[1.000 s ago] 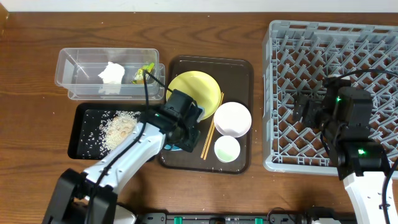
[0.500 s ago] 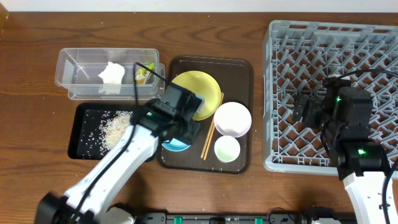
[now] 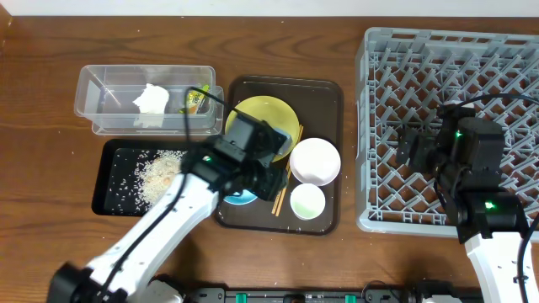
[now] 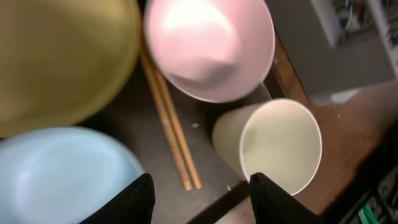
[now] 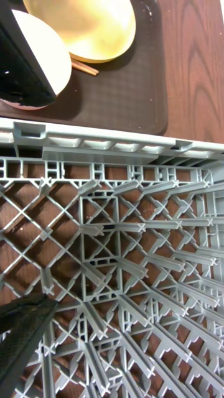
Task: Sort waste into correct bins and load items into the dishwasher rack
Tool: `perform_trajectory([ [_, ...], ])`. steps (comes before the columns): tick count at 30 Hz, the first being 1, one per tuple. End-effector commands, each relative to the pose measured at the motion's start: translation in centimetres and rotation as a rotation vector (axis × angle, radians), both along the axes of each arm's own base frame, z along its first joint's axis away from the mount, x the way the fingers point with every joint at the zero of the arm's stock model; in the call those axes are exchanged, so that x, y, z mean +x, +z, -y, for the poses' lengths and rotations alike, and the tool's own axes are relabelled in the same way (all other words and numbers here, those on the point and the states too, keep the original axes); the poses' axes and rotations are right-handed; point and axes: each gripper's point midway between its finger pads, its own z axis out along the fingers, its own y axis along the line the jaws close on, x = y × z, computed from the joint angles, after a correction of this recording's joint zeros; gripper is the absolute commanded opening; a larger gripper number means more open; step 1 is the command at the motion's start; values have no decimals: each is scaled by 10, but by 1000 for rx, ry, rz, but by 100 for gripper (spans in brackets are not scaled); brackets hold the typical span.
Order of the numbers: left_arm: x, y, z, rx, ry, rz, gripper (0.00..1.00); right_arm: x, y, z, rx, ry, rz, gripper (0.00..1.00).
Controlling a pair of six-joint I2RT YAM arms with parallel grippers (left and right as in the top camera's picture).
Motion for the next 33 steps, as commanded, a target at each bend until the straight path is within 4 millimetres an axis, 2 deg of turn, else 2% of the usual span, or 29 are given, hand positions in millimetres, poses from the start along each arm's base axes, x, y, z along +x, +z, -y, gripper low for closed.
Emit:
perform_trajectory([
  [1, -15, -25, 13, 24, -42, -82, 52, 2, 7, -3, -5, 17, 15, 95],
  [6, -25, -59, 25, 75, -62, -166, 52, 1, 7, -3, -5, 18, 14, 95],
  [7, -28, -66, 25, 90, -65, -186, 50, 1, 7, -3, -5, 18, 14, 95],
  [10, -29, -75, 23, 106, -55, -214, 24, 2, 7, -3, -5, 18, 15, 95],
  [12, -28, -71, 24, 100, -53, -206, 14, 2, 7, -3, -5, 18, 15, 95],
  [13, -26, -69, 24, 95, -52, -200, 12, 2, 7, -3, -5, 18, 15, 96],
  [16, -18, -51, 24, 61, -22, -166, 9, 2, 7, -3, -5, 18, 16, 98],
  [21, 3, -2, 14, -56, 46, -66, 6, 5, 11, -3, -5, 17, 36, 99],
  [24, 27, 31, -5, -147, 146, 15, 6, 11, 19, -3, -4, 17, 79, 99],
  [27, 60, 52, -36, -215, 331, 61, 6, 21, 25, -4, -1, 20, 118, 98],
  [28, 73, 57, -48, -256, 404, 59, 6, 25, 25, -7, 8, 32, 124, 97],
  [30, 88, 64, -58, -349, 467, 32, 6, 31, 21, -18, 46, 82, 120, 96],
  [33, 102, 74, -57, -530, 451, -46, 6, 35, 11, -48, 150, 229, 88, 98],
])
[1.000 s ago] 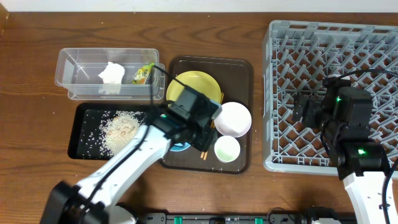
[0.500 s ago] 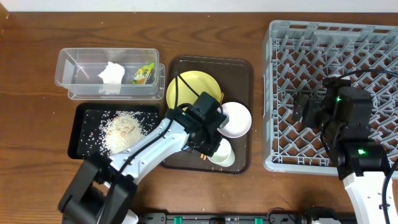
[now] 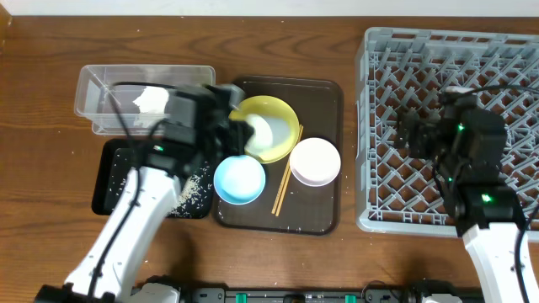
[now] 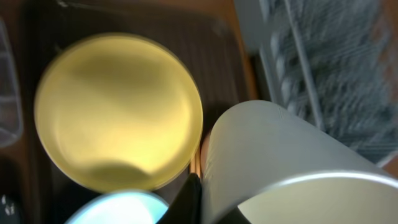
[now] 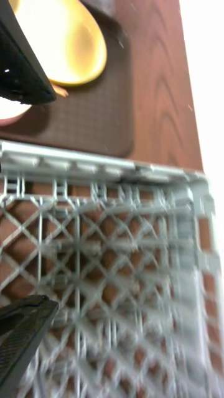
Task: Sort waste into correct bins and load items into the dishwasher rack
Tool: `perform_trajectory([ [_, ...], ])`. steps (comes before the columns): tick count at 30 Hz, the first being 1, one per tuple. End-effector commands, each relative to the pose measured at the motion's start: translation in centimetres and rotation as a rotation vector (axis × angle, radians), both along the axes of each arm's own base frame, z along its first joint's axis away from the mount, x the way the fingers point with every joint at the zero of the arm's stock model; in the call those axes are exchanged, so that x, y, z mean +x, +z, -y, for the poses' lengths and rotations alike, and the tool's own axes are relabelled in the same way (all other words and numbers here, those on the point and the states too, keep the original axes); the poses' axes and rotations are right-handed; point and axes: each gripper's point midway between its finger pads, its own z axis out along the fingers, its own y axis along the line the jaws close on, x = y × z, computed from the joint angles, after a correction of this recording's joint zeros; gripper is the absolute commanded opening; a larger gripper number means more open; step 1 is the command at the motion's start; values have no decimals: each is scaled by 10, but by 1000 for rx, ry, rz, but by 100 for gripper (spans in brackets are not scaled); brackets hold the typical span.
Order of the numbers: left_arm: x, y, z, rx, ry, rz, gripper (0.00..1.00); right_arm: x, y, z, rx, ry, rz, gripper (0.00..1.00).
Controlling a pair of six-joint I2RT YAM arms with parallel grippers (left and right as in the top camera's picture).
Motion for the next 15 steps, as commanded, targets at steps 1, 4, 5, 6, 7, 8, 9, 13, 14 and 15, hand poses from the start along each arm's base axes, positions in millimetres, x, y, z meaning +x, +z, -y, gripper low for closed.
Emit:
perform_trajectory([
  [1, 3, 13, 12, -267, -65, -103, 6, 2, -7, -45, 116, 240, -29, 99],
  [4, 2, 13, 25, -422, -191, -146, 6, -2, -12, -81, 218, 456, -39, 99],
  [5, 0, 11, 29, -459, -227, -163, 6, -3, -13, -90, 252, 513, -42, 99],
  [6, -1, 9, 33, -493, -257, -182, 6, -5, -14, -100, 290, 574, -42, 99],
  [7, -2, 6, 36, -529, -282, -207, 6, -7, -14, -108, 329, 626, -43, 99],
  [8, -2, 3, 37, -555, -294, -233, 6, -9, -15, -115, 357, 671, -43, 99],
  [9, -2, -2, 40, -581, -303, -266, 6, -11, -16, -123, 391, 730, -41, 96],
  [13, -1, -16, 43, -622, -318, -323, 6, -17, -23, -148, 476, 876, -50, 92],
  [14, -1, -19, 43, -623, -314, -333, 6, -18, -26, -153, 491, 900, -54, 91],
  [15, -1, -20, 43, -626, -314, -340, 6, -19, -28, -157, 503, 922, -57, 89],
])
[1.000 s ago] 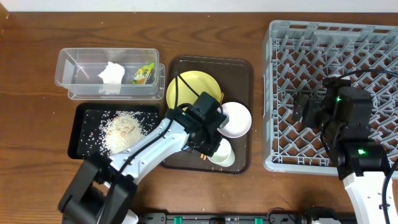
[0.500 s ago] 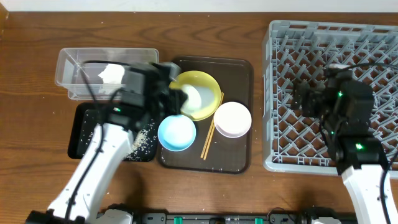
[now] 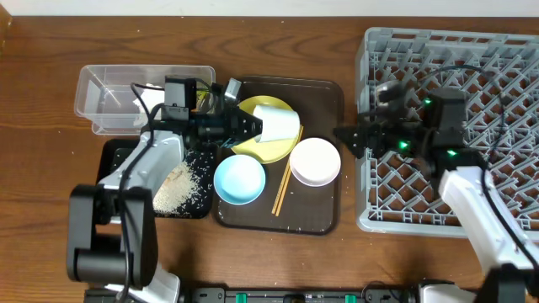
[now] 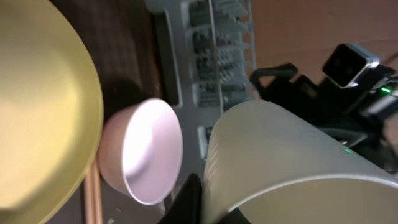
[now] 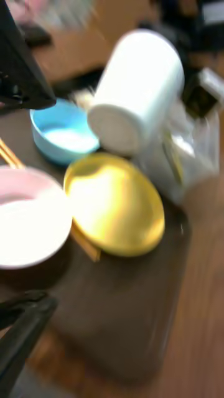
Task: Sort waste into correct bins and load items into the dishwasher rack
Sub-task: 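Hand the white cup from the left gripper to the right gripper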
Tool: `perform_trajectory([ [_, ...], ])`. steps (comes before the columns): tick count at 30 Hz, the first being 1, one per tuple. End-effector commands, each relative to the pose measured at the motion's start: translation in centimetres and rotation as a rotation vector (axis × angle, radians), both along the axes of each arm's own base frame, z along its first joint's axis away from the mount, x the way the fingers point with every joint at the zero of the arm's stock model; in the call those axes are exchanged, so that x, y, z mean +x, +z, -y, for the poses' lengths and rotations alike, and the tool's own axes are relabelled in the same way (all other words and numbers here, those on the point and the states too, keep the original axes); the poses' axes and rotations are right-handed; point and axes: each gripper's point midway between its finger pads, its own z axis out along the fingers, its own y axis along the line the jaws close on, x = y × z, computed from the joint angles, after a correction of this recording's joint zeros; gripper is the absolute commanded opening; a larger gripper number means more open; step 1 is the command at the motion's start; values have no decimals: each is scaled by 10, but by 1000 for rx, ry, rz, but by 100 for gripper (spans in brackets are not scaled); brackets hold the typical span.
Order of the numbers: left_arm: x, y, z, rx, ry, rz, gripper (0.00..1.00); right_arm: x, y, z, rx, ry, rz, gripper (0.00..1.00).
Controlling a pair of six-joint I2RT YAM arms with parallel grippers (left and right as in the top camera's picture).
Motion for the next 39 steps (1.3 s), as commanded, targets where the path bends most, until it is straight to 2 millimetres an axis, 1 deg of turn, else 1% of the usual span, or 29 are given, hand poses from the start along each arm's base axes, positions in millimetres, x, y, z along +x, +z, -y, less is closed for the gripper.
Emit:
perform_trajectory([
  [1, -8, 11, 5, -89, -61, -38, 6, -18, 9, -32, 123, 204, 14, 88],
  [4, -11, 14, 8, -108, -82, -31, 6, -27, 9, -50, 180, 321, 50, 84],
  [8, -15, 16, 14, -116, -105, -28, 6, -36, 10, -66, 234, 420, 74, 86],
  [13, -23, 17, 26, -119, -143, -31, 6, -41, 12, -80, 236, 467, 111, 91],
  [21, -33, 17, 41, -120, -188, -42, 6, -49, 20, -95, 249, 530, 177, 90],
  [23, -34, 17, 42, -122, -192, -43, 6, -51, 21, -98, 250, 540, 178, 89],
  [29, -34, 17, 42, -122, -189, -57, 6, -52, 21, -100, 251, 546, 180, 77],
  [33, -34, 17, 42, -122, -188, -57, 6, -52, 21, -100, 250, 546, 180, 73],
  [36, -34, 17, 42, -122, -188, -57, 6, -52, 21, -100, 250, 546, 181, 65],
  [39, -34, 17, 42, -122, -188, -57, 6, -52, 21, -100, 250, 546, 185, 63],
])
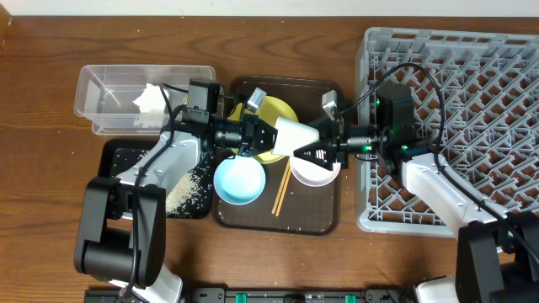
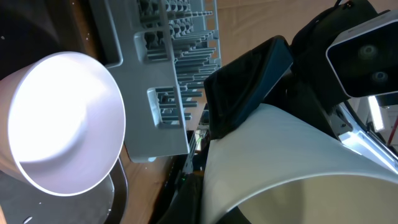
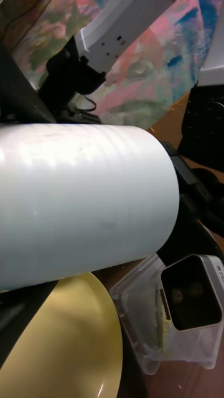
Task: Sort waste into correct bins and load items into the dishwasher rack
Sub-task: 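Hand the white cup from the left gripper to the right gripper, then carry the cup with the right gripper and place it in the rack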
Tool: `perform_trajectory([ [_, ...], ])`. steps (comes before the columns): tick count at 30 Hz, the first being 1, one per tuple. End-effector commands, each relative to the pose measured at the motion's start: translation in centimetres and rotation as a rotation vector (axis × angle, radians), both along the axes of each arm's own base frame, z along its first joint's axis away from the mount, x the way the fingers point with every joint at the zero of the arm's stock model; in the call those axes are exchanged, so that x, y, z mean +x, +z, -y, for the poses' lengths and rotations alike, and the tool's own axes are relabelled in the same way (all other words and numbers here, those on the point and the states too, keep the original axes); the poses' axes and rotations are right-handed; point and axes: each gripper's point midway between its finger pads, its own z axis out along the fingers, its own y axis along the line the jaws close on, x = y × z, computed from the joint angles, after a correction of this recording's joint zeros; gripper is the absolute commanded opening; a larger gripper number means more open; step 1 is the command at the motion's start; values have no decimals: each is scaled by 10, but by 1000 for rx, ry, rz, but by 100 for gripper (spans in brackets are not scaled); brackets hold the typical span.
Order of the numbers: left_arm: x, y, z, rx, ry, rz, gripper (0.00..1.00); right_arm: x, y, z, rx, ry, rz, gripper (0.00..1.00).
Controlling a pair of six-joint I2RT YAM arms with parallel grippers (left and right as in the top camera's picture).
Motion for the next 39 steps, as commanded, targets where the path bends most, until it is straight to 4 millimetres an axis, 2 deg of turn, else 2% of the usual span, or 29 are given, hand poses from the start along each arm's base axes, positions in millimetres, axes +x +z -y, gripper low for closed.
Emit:
perform_trajectory([
  [1, 4, 3, 0, 4, 7, 8, 6, -8, 8, -6, 29, 58, 16, 62],
  [6, 4, 3, 0, 4, 8, 8, 7, -7, 8, -6, 26, 52, 18, 56],
  [10, 7, -1, 0, 25, 24, 13, 17, -3, 5, -6, 12, 29, 19, 48],
  [11, 9, -4, -1, 41, 37, 15, 24, -1, 3, -6, 2, 16, 18, 43],
  [12, 11, -6, -1, 56, 49, 19, 27, 2, 1, -5, -12, -3, 16, 38],
  [17, 25, -19, -8, 141, 120, 67, 34, 24, -20, 4, -120, -154, -24, 27],
  [21, 37, -23, -23, 187, 182, 96, 35, 37, -24, 19, -160, -239, -24, 21],
  [25, 41, -24, -37, 239, 221, 133, 35, 50, -15, 44, -199, -355, -10, 16],
  [31, 36, -34, -63, 473, 287, 204, 36, 60, 7, 92, -272, -568, -38, 9],
  [34, 30, -25, -74, 553, 315, 245, 36, 67, 18, 122, -316, -714, -91, 1],
  [36, 28, -18, -82, 599, 347, 265, 36, 71, 27, 140, -343, -796, -116, 1],
  [39, 23, -5, -92, 649, 386, 295, 36, 75, 39, 155, -379, -857, -132, 1],
])
